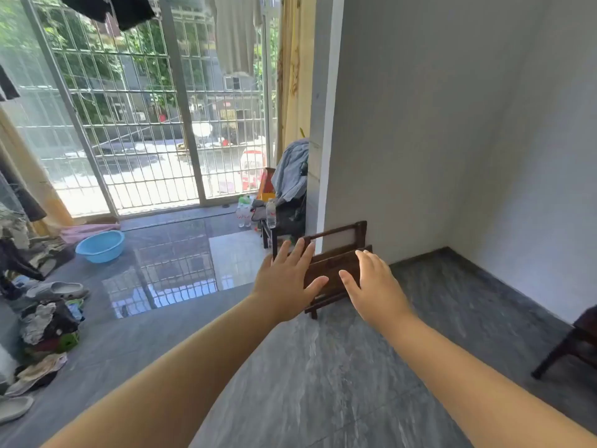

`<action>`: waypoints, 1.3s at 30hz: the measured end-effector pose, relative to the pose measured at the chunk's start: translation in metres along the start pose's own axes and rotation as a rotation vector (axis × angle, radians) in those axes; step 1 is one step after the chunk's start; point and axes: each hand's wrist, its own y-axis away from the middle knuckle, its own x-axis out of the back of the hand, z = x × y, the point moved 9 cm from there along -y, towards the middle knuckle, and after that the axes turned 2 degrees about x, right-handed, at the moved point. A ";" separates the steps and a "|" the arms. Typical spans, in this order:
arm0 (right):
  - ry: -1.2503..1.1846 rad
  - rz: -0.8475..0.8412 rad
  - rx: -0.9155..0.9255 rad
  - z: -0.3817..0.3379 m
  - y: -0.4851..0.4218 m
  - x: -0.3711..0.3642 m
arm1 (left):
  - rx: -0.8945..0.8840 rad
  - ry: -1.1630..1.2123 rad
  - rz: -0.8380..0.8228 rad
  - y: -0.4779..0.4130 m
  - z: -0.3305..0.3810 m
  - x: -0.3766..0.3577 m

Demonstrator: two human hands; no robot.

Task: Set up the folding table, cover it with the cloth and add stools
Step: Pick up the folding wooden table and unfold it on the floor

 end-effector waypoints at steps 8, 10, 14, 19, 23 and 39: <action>-0.059 -0.072 -0.189 0.033 -0.150 -0.102 | 0.063 0.077 -0.109 -0.155 -0.107 -0.073; -0.062 -0.082 -0.228 0.041 -0.181 -0.120 | 0.056 0.079 -0.127 -0.191 -0.127 -0.085; -0.068 -0.084 -0.275 0.054 -0.234 -0.143 | 0.032 0.109 -0.160 -0.246 -0.147 -0.103; -0.066 -0.096 -0.298 0.071 -0.296 -0.171 | 0.027 0.115 -0.192 -0.301 -0.161 -0.129; -0.093 -0.121 -0.304 0.092 -0.345 -0.203 | 0.054 0.127 -0.216 -0.339 -0.175 -0.157; -0.143 -0.385 -0.258 0.263 -0.628 -0.388 | 0.293 0.163 -0.340 -0.619 -0.217 -0.357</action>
